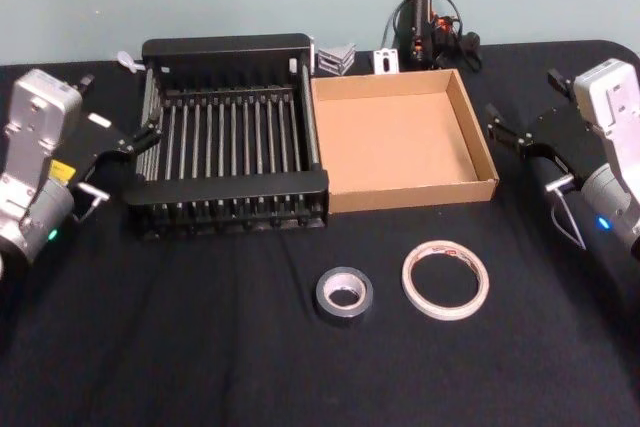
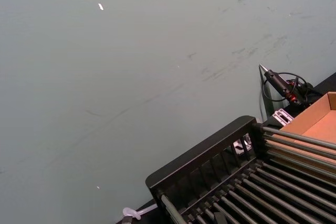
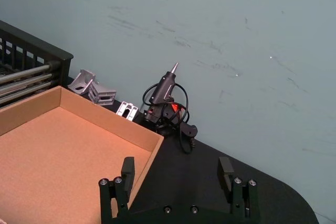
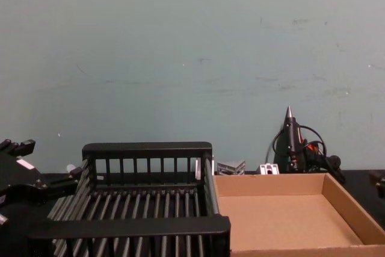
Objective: Pick up the white tape and place it into the black box , Pick up the silver tape and place it into the brown box.
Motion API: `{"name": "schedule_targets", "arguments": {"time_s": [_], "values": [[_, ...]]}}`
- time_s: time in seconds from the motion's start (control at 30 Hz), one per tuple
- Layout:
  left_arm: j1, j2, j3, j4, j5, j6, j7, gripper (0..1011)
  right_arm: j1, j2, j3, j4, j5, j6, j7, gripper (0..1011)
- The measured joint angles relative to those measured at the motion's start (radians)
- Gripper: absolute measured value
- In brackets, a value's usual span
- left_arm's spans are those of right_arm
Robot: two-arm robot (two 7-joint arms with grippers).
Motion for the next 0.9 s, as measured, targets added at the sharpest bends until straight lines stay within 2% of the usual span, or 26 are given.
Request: {"name": "schedule_targets", "arguments": {"time_s": [0.9], "values": [[0.0, 0.0, 0.0, 0.0, 0.0, 0.0, 0.0, 1001, 0.0, 0.0, 0.0, 0.0, 0.0, 0.0, 0.0, 1002]]}}
